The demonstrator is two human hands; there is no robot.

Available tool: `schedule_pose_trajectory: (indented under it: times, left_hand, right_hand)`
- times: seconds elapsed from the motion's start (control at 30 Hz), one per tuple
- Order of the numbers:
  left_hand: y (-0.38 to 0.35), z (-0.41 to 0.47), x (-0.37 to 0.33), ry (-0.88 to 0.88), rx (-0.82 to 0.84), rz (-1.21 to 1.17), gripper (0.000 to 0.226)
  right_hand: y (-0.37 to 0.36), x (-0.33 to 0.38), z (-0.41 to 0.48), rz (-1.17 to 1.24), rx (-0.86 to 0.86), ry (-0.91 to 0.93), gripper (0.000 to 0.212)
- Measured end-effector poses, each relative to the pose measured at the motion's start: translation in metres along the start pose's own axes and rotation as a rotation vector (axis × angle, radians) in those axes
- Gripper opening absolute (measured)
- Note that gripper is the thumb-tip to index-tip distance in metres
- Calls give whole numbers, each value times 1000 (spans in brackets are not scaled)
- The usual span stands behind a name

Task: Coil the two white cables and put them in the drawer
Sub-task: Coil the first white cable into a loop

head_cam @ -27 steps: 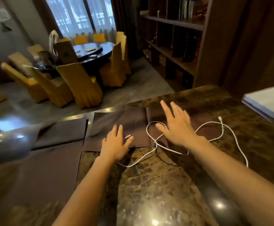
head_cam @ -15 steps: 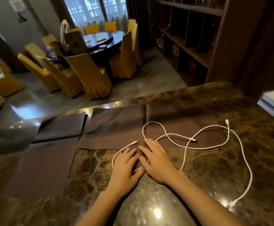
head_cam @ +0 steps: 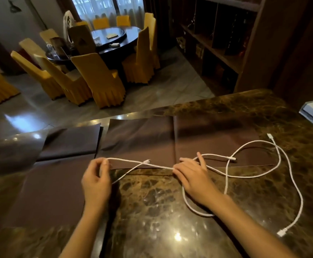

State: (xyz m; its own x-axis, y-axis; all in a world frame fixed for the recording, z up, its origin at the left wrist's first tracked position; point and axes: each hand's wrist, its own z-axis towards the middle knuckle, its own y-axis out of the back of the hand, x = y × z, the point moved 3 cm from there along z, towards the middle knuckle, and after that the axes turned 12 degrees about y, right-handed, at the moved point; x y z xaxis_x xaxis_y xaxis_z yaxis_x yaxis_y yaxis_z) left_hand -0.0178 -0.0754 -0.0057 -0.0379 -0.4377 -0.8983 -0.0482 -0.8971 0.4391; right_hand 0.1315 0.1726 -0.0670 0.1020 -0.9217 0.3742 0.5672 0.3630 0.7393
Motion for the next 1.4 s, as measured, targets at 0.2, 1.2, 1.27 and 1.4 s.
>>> schedule_pose_trajectory:
  times: [0.2,1.2,1.27,1.4]
  left_hand:
    - [11,-9,-24,-472,15,445,51]
    - [27,-41,-33,-766,144,282,23]
    - [34,-37,-36,-810,109,320,20]
    - [58,-10,-27,-670,-14,359,24]
  right_hand:
    - [15,45,55,66,3,84,21]
    - [34,155,55,54,89,85,17]
    - [37,155,51,48,80,79,17]
    - [54,146,48,2,-18,29,12]
